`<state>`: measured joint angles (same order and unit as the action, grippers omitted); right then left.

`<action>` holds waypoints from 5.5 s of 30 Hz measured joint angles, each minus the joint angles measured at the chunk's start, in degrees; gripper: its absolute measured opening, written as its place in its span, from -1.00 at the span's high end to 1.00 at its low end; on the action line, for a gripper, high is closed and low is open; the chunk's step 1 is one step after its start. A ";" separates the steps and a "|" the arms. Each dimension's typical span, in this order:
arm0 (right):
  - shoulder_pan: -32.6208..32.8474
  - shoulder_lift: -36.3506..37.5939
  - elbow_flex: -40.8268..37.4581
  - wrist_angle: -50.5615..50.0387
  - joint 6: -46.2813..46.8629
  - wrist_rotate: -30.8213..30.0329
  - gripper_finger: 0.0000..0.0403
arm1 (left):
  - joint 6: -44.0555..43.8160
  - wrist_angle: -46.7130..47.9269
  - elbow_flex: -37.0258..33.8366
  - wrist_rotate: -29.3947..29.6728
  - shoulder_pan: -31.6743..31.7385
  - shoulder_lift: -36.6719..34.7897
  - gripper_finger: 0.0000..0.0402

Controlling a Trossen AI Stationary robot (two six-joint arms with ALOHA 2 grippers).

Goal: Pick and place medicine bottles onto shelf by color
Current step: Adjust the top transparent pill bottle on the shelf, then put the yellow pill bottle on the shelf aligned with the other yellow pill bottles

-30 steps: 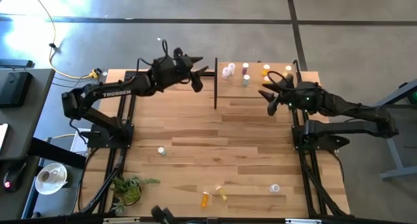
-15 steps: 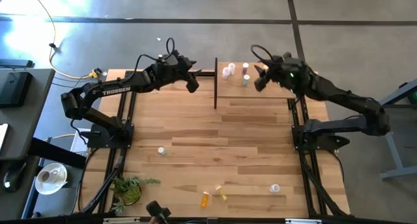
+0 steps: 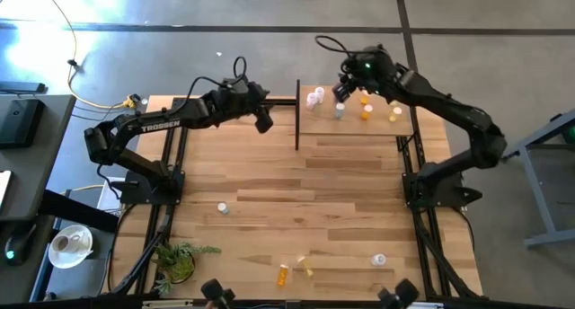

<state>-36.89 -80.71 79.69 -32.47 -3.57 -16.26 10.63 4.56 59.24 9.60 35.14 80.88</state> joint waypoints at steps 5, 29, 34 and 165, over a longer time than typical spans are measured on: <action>-1.25 -5.21 3.59 -1.53 -1.93 0.84 0.24 | -0.09 3.44 0.00 0.00 -0.04 0.00 -0.01; -1.35 -13.50 5.87 -5.21 -4.43 7.09 0.24 | 0.07 4.87 0.00 -0.03 -0.04 0.00 -0.01; -1.35 -13.50 5.87 -5.65 -4.42 8.06 0.24 | 0.07 4.87 0.00 -0.04 -0.04 0.00 -0.01; 43.99 -5.31 -22.40 4.33 15.55 18.02 0.24 | -35.51 20.81 -22.12 8.87 -34.93 -23.61 -0.01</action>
<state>7.10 -86.02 57.30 -28.14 11.98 1.76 -24.88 25.37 37.12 18.47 0.20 57.28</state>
